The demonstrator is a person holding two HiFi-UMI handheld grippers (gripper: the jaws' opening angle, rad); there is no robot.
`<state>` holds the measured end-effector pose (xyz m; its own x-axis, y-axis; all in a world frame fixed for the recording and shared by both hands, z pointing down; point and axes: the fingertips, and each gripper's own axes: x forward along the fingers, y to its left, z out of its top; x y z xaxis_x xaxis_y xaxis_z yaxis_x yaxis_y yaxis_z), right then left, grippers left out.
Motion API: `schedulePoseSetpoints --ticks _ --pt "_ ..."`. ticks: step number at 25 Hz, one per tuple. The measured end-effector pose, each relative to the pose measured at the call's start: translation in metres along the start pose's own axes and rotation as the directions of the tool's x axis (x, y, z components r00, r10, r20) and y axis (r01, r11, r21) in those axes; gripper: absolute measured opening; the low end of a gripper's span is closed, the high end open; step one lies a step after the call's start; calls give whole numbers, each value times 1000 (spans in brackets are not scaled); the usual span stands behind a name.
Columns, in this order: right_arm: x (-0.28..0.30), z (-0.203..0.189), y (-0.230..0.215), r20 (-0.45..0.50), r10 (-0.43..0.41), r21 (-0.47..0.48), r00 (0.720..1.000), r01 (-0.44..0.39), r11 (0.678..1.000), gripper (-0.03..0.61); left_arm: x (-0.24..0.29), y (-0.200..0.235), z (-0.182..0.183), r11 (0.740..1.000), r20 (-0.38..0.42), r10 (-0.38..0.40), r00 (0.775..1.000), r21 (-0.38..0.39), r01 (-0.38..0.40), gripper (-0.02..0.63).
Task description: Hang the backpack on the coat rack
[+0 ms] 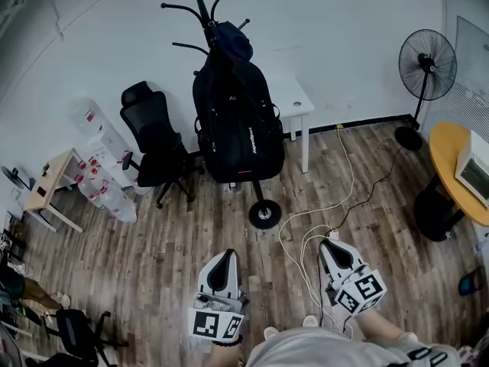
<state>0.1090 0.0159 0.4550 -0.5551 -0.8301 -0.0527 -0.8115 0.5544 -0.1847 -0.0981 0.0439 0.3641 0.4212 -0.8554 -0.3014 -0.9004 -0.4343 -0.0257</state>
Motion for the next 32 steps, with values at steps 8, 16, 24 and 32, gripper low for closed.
schedulePoseSetpoints --ticks 8,16,24,32 --pt "2 9 35 9 6 -50 1000 -5 999 34 -26 14 3 1000 4 -6 1000 -24 6 9" --pt "2 11 46 -7 -3 -43 1000 2 999 21 -32 21 4 1000 3 -8 1000 -30 8 8" --pt "0 5 47 -39 -22 -57 999 19 998 15 -34 20 2 999 2 -9 1000 -40 9 9" --pt "-1 1 41 -53 -35 -57 998 31 998 14 -34 20 -3 999 -7 -2 1000 -49 2 9"
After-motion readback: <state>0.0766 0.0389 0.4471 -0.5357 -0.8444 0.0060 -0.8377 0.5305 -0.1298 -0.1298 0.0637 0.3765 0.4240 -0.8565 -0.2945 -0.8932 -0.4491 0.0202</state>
